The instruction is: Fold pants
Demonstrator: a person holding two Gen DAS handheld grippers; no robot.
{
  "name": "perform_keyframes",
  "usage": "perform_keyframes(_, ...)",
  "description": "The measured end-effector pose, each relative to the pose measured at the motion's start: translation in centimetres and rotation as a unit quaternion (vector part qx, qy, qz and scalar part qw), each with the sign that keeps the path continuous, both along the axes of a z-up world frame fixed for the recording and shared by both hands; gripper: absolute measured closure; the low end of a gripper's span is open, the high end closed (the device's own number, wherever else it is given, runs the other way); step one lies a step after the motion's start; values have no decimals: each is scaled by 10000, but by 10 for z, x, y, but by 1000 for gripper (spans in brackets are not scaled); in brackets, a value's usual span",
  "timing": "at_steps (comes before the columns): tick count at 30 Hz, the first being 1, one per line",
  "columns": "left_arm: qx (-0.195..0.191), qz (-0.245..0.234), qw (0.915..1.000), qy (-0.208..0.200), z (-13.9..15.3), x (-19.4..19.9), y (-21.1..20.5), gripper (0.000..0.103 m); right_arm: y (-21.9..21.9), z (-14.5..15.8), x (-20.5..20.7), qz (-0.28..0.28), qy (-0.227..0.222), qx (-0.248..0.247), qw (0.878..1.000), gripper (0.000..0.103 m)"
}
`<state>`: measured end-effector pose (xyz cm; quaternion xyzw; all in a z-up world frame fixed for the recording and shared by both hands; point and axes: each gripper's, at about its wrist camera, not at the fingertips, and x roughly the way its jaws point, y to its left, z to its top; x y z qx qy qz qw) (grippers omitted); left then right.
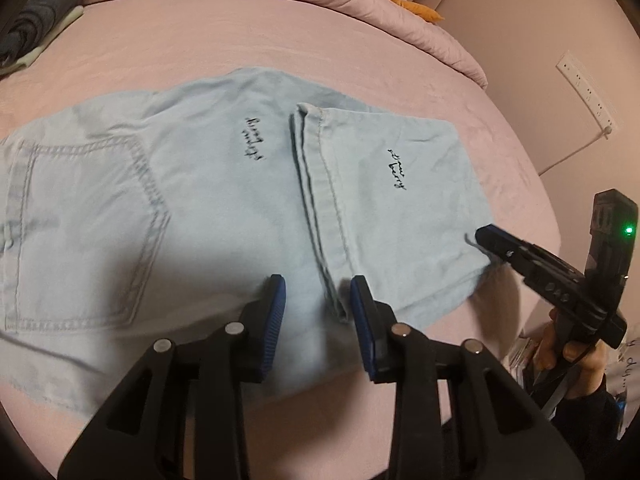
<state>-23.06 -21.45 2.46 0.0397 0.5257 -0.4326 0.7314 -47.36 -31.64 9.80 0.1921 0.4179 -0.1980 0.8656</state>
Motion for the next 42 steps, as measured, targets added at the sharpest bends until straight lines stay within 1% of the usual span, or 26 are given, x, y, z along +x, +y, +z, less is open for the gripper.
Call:
perform_keyframes(1, -34, 36, 10000, 13, 0, 0, 6, 70, 4, 4, 0, 64, -153, 57, 9998, 73)
perform_keyframes(2, -49, 60, 10000, 22, 0, 0, 9, 70, 9, 5, 0, 112, -225, 36, 9997, 70)
perform_keyframes(3, -63, 93, 9999, 44, -1, -1, 12, 70, 11, 2, 1, 110, -196, -12, 9997, 63)
perform_keyframes(4, -97, 146, 9998, 108, -2, 0, 16, 70, 12, -5, 3, 94, -57, -59, 9999, 61)
perform_keyframes(5, -118, 178, 9997, 139, -2, -1, 18, 70, 13, -15, 6, 125, 68, -83, 9999, 61)
perform_keyframes(6, -128, 200, 9996, 135, -1, -2, 20, 70, 15, -19, 7, 130, 57, -174, 9997, 61)
perform_keyframes(9, -104, 216, 9997, 54, 4, -6, 25, 70, 18, -13, 11, 41, 89, -273, 9996, 61)
perform_keyframes(12, -87, 283, 9996, -30, 8, -9, 32, 70, 14, -5, 11, 15, -133, -123, 9998, 61)
perform_keyframes(15, -55, 381, 9990, -230, 13, -14, 42, 69, 11, 2, 7, -60, -328, -34, 9994, 61)
perform_keyframes(18, 24, 506, 9978, -418, 18, -17, 55, 68, 23, 3, 10, 81, -516, 11, 9986, 61)
perform_keyframes(19, 77, 564, 9970, -515, 20, -18, 60, 67, 27, -1, 15, 181, -443, 39, 9988, 61)
perform_keyframes(21, 117, 651, 9960, -598, 22, -17, 66, 66, 34, -14, 23, 255, -159, 58, 9995, 61)
perform_keyframes(22, 127, 697, 9955, -632, 23, -16, 70, 65, 37, -21, 27, 233, 1, -36, 9997, 61)
perform_keyframes(23, 127, 746, 9949, -665, 24, -16, 75, 64, 39, -19, 31, 214, 6, -132, 9997, 61)
perform_keyframes(25, 158, 841, 9938, -710, 25, -13, 83, 63, 41, -15, 36, 177, 46, -166, 9997, 60)
perform_keyframes(27, 142, 899, 9932, -728, 24, -13, 90, 63, 43, -9, 38, 168, -31, -149, 9997, 60)
perform_keyframes(29, 157, 964, 9926, -725, 23, -12, 94, 62, 48, 0, 40, 253, -201, -210, 9993, 60)
perform_keyframes(33, 65, 1033, 9925, -644, 22, -11, 103, 62, 65, 10, 51, 596, -433, -191, 9971, 60)
perform_keyframes(35, 22, 1068, 9922, -639, 23, -10, 107, 62, 73, 6, 61, 773, -461, -64, 9959, 60)
perform_keyframes(38, -47, 1159, 9916, -577, 24, -9, 117, 61, 86, -6, 73, 957, -289, 38, 9950, 60)
perform_keyframes(40, -84, 1274, 9905, -513, 25, -7, 127, 61, 94, -20, 84, 1058, 3, 92, 9943, 60)
perform_keyframes(42, -129, 1399, 9891, -446, 25, -6, 139, 57, 99, -20, 82, 1027, 59, 9, 9947, 60)
